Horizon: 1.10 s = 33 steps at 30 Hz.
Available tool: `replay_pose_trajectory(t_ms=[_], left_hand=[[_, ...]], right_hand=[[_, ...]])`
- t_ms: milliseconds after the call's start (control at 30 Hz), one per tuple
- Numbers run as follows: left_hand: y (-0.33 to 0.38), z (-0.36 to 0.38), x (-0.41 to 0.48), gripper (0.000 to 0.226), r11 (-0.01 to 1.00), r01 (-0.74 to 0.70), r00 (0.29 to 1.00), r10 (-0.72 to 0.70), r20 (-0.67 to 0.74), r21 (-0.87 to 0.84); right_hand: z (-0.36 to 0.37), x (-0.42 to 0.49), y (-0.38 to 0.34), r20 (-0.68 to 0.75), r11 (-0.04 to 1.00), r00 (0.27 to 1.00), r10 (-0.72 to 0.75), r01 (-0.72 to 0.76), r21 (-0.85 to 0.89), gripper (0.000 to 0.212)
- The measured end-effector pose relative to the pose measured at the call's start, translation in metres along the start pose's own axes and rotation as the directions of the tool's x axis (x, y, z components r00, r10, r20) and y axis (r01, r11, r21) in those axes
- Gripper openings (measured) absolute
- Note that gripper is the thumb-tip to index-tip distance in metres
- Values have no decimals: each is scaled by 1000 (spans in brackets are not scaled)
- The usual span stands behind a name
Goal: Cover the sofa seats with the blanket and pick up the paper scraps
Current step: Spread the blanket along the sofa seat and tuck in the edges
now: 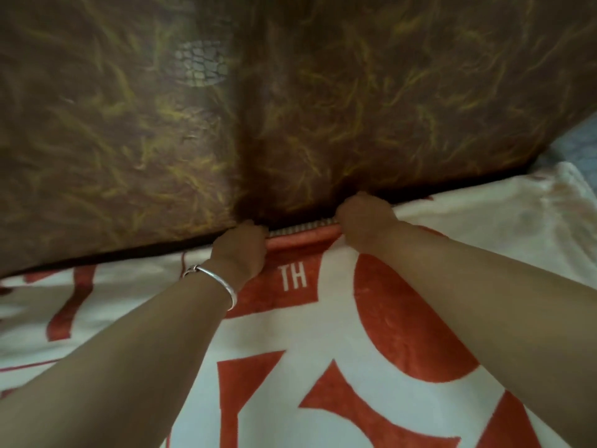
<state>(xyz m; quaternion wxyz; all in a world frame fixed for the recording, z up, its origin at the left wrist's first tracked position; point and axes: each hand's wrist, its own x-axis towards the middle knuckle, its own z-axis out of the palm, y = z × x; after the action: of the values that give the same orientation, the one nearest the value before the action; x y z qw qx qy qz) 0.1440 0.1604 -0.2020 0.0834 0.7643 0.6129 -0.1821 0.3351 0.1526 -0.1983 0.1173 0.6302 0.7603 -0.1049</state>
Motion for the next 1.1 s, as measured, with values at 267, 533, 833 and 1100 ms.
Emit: replay_pose_trajectory(t_ms=[267, 533, 833, 1100], left_hand=[[6, 20, 0, 39, 951, -49, 975, -21, -220, -307], [-8, 11, 14, 32, 983, -76, 956, 25, -291, -165], [-42, 26, 6, 41, 987, -36, 999, 31, -36, -154], [-105, 23, -11, 45, 961, 155, 955, -205, -214, -228]], right_hand=[[24, 3, -6, -153, 966, 955, 254, -244, 80, 28], [19, 15, -4, -214, 969, 945, 246, -242, 45, 24], [20, 18, -13, -137, 956, 955, 262, -277, -100, 22], [17, 19, -26, -102, 940, 938, 332, -338, -39, 22]])
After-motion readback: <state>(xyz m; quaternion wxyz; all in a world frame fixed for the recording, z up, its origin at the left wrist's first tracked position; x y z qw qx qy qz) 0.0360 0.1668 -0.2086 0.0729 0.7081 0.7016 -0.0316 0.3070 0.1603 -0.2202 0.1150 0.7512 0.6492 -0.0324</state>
